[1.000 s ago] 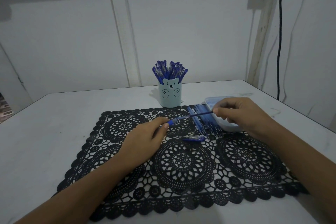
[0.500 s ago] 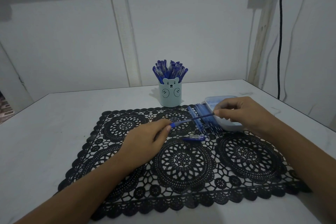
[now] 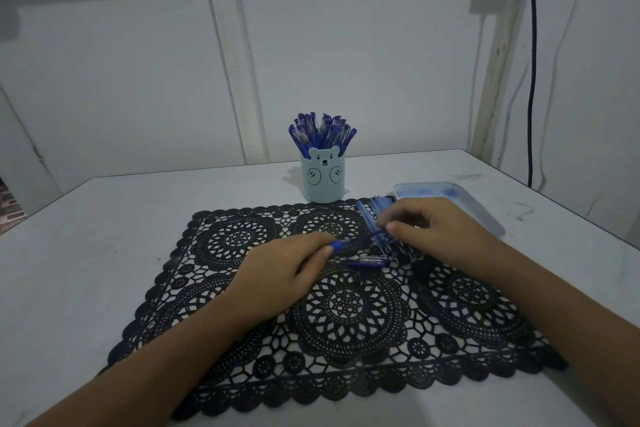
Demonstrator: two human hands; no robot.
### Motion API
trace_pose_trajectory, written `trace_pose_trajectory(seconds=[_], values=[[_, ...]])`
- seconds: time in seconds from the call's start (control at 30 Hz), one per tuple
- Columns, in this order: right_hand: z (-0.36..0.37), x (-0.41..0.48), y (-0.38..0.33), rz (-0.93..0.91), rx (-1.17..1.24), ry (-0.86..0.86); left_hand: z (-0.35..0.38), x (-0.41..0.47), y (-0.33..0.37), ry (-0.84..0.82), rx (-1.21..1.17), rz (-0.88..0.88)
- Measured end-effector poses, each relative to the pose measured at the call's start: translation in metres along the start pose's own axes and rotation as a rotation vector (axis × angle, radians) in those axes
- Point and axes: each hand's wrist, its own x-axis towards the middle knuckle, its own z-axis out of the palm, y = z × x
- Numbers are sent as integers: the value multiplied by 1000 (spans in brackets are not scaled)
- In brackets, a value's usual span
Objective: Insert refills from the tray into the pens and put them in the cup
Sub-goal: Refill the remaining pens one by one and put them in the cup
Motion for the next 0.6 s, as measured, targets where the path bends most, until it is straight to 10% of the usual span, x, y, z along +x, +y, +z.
trace_pose_trajectory(seconds=[0.47,0.6], values=[[27,-5,-4,-60,-9,119,2,3,-3,55,-48,-80],[30,-9,-6,-182,-296,-127,2,4,-7,114,-110,-181]])
